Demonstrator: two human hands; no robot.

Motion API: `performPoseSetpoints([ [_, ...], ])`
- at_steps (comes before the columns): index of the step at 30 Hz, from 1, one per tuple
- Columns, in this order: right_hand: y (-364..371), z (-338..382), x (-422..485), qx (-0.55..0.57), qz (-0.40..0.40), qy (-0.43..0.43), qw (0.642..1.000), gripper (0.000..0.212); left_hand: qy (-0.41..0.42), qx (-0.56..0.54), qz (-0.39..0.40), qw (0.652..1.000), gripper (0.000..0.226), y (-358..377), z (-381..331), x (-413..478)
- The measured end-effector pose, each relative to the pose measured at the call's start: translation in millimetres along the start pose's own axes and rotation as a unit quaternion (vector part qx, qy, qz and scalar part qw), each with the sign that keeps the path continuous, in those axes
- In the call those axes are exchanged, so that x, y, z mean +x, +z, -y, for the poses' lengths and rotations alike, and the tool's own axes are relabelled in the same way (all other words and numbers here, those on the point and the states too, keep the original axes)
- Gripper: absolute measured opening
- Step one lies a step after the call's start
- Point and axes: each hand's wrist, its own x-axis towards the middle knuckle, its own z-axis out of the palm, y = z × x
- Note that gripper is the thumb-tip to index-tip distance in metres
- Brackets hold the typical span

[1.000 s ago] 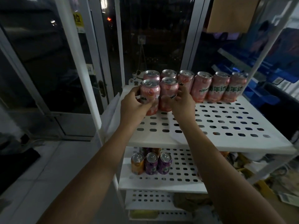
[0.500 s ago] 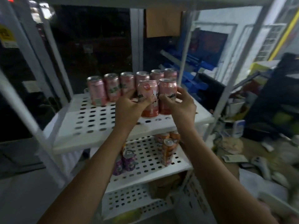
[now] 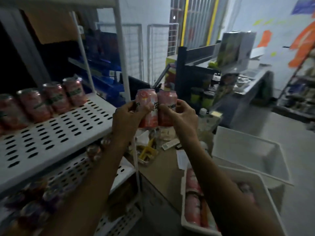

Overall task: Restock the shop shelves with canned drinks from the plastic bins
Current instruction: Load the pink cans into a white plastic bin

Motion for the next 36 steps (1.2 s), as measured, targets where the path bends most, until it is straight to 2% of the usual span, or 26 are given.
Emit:
performPoseSetpoints([
  [2,-26.2,-11.4,4.3,-0.013,-0.025,0.011,1.0,0.06,0.005,-0.019,0.034,0.999,0.037,29.0,-7.3,-2.5],
  [5,-63.5,-26.3,6.5,-0.029,-0.048,0.024,0.998,0.052,0.011,-0.052,0.08,0.995,0.023,68.6,-12.7,-9.4],
  [10,-108.7,-52.0,8.0,-0.062,-0.074,0.052,0.994,0.054,0.003,-0.079,0.128,0.989,0.034,118.7,-13.3,-21.5],
  [14,-136.1,-72.9,4.4,-0.073,-0.094,0.08,0.99,0.059,-0.024,-0.081,0.167,0.982,0.054,151.7,-9.8,-29.9],
  [17,-155.3,-93.9,-2.5,-0.072,-0.089,0.11,0.987,0.057,-0.044,-0.083,0.2,0.975,0.048,174.7,1.1,-38.5],
  [20,-169.4,-127.3,-14.3,-0.07,-0.079,0.167,0.98,0.062,-0.075,-0.059,0.244,0.965,0.043,197.6,20.7,-52.6],
  [22,-175.9,-150.8,-24.3,-0.081,-0.093,0.211,0.97,0.073,-0.105,-0.04,0.27,0.956,0.038,211.2,40.6,-64.4],
  [24,-182.3,-175.7,-34.4,-0.093,-0.104,0.246,0.959,0.083,-0.13,-0.012,0.283,0.95,0.046,222.9,63.0,-77.2],
  [27,-191.8,-206.1,-48.6,-0.103,-0.101,0.298,0.944,0.075,-0.162,0.028,0.302,0.939,0.038,234.5,94.0,-95.5],
  [29,-198.3,-223.6,-56.6,-0.113,-0.101,0.322,0.934,0.057,-0.187,0.055,0.3,0.934,0.046,240.5,111.3,-104.6],
  [30,-201.3,-232.1,-59.5,-0.118,-0.101,0.33,0.931,0.056,-0.198,0.069,0.299,0.931,0.05,242.7,118.3,-108.8],
  [33,-209.6,-254.8,-65.9,-0.14,-0.112,0.359,0.916,0.073,-0.217,0.112,0.296,0.923,0.054,250.0,133.2,-119.0],
  [36,-214.5,-272.5,-68.4,-0.154,-0.108,0.383,0.905,0.077,-0.212,0.165,0.293,0.918,0.054,258.7,140.7,-121.7],
])
